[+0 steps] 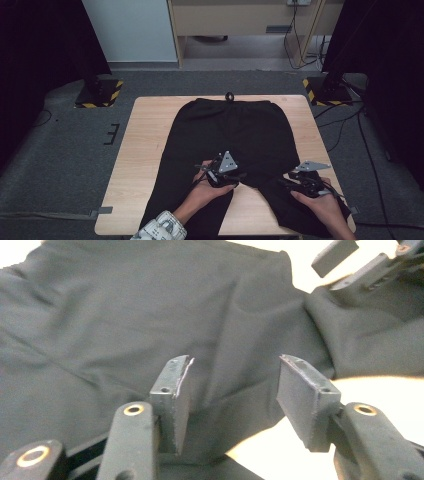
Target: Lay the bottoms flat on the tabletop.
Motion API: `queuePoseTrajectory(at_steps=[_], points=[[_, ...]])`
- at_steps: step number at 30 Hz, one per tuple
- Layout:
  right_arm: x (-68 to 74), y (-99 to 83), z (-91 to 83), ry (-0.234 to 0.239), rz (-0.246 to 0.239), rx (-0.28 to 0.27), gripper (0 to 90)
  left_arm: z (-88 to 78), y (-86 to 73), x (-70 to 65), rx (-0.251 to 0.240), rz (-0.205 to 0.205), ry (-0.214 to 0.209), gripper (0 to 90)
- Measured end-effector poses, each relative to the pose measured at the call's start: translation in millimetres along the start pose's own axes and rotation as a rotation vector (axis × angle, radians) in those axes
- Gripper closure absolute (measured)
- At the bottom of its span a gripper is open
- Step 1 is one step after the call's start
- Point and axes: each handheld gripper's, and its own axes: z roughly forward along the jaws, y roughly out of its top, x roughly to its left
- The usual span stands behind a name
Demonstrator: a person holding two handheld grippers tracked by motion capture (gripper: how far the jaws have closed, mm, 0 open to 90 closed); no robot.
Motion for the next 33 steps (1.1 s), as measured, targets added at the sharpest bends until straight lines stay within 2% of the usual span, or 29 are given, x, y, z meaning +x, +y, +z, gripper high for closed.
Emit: queuePoseTrajectory(at_steps=[4,5,7,9,12,15,19,20,25,29,33], points=[[4.4,-0.5,6.5,-0.008,-0.011,0.019,46.1,11.6,-7.1,-5.5,0.075,0.014,-0.01,41.8],[5.2,-0.7,7.6,-0.005,-0.012,0.02,48.7,13.8,-8.3,-5.4,0.093,0.021,-0.006,40.9],[7.4,-2.9,10.1,-0.008,-0.034,0.035,55.0,17.6,-10.6,-4.6,0.119,0.009,0.005,41.6],[10.8,-5.5,10.8,-0.022,-0.05,0.038,59.6,19.7,-12.4,-3.1,0.134,-0.022,0.013,49.1],[12.9,-7.3,8.5,-0.016,-0.056,0.042,70.4,19.2,-12.9,-3.3,0.165,0.007,0.022,67.4],[14.0,-10.1,4.9,-0.013,-0.041,0.041,81.4,18.7,-10.9,-2.3,0.169,0.016,0.018,87.3],[14.5,-12.6,0.5,-0.018,-0.035,0.044,83.1,17.7,-6.7,2.5,0.147,0.005,0.023,88.4],[14.5,-13.3,-1.1,-0.018,-0.032,0.047,83.1,16.3,-5.4,5.5,0.126,-0.019,0.028,88.5],[11.6,-20.7,-17.4,-0.026,-0.016,0.052,85.5,10.8,-1.6,21.0,0.072,-0.076,0.076,88.5],[4.4,-30.7,-33.4,-0.052,0.016,0.046,87.0,6.1,-0.8,37.5,0.03,-0.156,0.092,88.6],[-5.4,-42.9,-52.7,-0.078,0.054,0.048,87.7,3.4,-2.2,48.9,0.013,-0.192,0.114,88.6]])
